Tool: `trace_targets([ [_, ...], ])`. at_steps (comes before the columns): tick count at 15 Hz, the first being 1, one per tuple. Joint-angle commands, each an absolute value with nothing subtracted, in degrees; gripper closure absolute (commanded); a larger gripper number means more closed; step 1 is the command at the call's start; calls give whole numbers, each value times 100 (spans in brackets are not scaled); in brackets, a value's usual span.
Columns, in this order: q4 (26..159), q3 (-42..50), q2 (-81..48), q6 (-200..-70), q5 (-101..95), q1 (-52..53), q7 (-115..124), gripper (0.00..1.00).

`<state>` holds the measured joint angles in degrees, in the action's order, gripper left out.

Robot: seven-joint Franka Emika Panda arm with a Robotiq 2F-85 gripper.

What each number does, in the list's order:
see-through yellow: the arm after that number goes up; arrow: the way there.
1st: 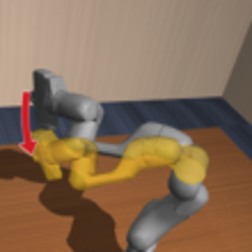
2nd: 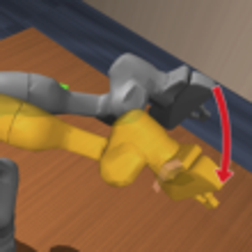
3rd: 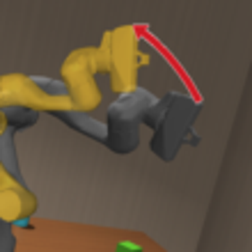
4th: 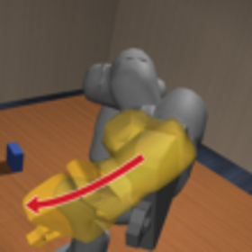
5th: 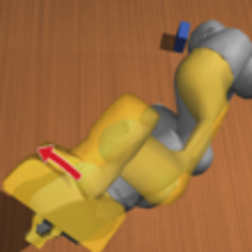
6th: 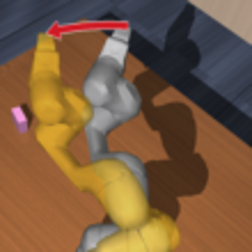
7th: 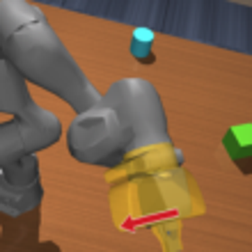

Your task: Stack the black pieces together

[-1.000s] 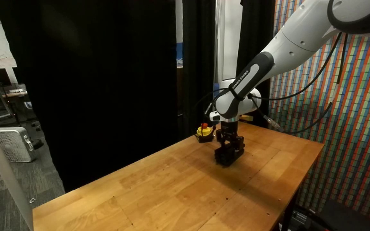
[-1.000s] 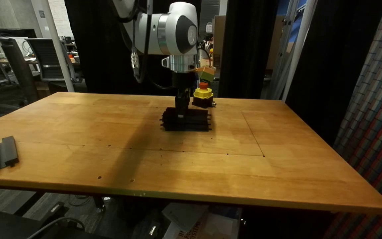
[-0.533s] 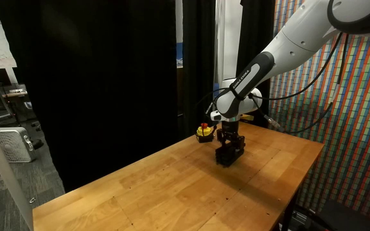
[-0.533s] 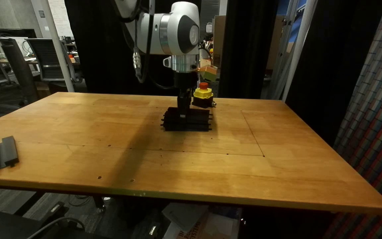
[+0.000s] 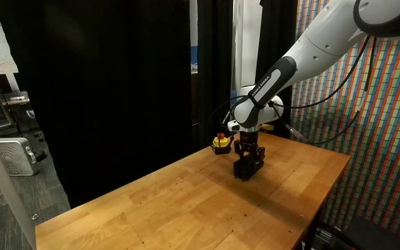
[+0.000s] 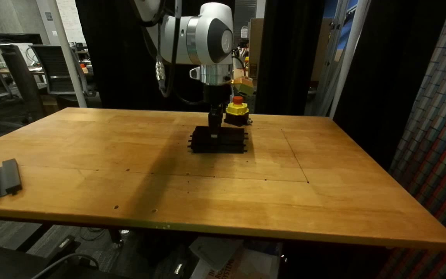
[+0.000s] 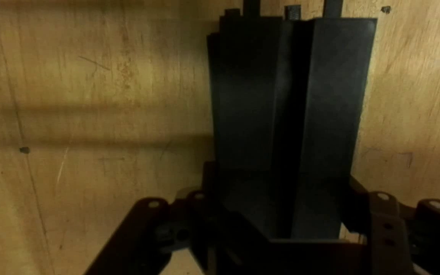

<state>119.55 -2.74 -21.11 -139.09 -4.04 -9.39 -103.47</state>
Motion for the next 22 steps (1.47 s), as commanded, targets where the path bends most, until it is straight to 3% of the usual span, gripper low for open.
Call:
trace_targets([
  [1,11918,-277,-2101,-13910,-308,-981,-10563,54],
  [2,11918,-270,-2099,-13894,-315,-980,-10562,54],
  [3,11912,-262,-2095,-13859,-303,-980,-10532,33],
  [4,11912,-258,-2092,-13850,-302,-984,-10527,7],
  [6,11913,-253,-2078,-13820,-295,-995,-10510,1],
  [15,11792,-184,-1657,-13158,-433,-746,-9762,0],
  [22,10701,-346,-1815,-12381,-287,-139,-7708,0],
])
